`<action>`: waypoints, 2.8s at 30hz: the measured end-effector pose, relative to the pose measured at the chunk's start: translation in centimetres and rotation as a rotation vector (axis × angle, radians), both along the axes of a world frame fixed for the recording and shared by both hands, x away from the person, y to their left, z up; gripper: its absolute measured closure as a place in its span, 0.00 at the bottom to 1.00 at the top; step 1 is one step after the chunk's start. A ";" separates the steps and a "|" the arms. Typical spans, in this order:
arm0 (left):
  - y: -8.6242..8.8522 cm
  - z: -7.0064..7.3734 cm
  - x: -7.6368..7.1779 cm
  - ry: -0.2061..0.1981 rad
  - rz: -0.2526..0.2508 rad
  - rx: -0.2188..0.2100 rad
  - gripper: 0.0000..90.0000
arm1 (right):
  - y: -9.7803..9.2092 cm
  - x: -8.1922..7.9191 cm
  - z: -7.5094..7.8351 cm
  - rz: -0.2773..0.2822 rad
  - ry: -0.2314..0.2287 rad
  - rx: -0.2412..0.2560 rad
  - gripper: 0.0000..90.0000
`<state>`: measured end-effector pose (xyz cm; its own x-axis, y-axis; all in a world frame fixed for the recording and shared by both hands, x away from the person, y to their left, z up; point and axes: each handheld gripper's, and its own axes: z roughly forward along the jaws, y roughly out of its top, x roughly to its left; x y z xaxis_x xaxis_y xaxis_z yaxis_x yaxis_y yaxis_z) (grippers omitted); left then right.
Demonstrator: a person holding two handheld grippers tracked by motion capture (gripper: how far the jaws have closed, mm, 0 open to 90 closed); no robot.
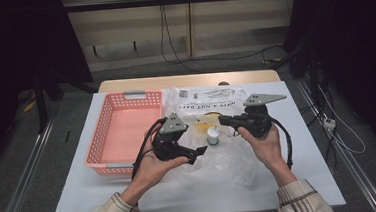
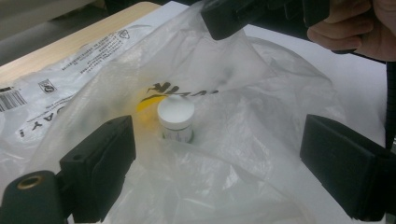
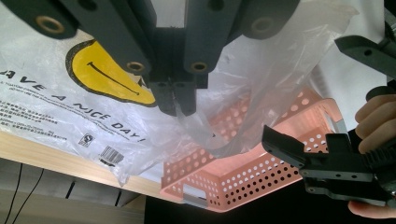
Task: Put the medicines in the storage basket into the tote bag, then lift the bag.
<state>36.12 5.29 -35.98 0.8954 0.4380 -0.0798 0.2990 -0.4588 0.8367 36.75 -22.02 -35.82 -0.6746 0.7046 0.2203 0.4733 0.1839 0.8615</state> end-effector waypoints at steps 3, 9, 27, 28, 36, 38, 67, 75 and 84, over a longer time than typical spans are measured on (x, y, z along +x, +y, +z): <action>0.6 -0.1 0.0 0.002 0.008 -0.010 0.12 | 0.0 0.0 -0.1 0.002 0.002 -0.001 1.00; 1.8 0.2 -0.6 -0.015 0.002 0.015 0.12 | 0.1 0.0 -0.2 0.006 0.002 -0.007 1.00; 5.1 -1.8 -2.7 0.007 0.030 0.044 0.15 | 0.4 -0.3 -0.6 0.022 0.006 -0.020 1.00; 5.2 -1.9 -2.7 0.008 0.035 0.041 0.16 | 0.4 -0.3 -0.6 0.022 0.006 -0.020 1.00; 6.3 -2.5 -3.3 0.004 0.045 0.051 0.15 | 0.5 -0.3 -1.1 0.026 0.029 -0.040 1.00; 6.5 -2.7 -3.5 -0.001 0.047 0.046 0.14 | 0.5 -0.5 -1.2 0.027 0.035 -0.058 1.00; 4.1 -4.5 -6.9 -0.007 0.013 0.103 0.13 | -3.9 -7.6 -2.2 -0.141 0.018 -0.119 0.32; 3.8 -5.2 -6.6 -0.018 0.008 0.095 0.19 | -6.3 -10.9 -4.6 -0.148 0.074 -0.121 0.26; 3.4 -6.2 -6.3 -0.017 -0.009 0.158 0.43 | -5.1 -12.8 -7.1 -0.041 0.167 -0.186 0.32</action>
<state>29.79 8.71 -42.22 0.9000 0.4358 0.0047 0.2808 -0.5879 0.7587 23.98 -27.07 -42.89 -0.6098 0.7694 0.1902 0.6169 0.3101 0.7234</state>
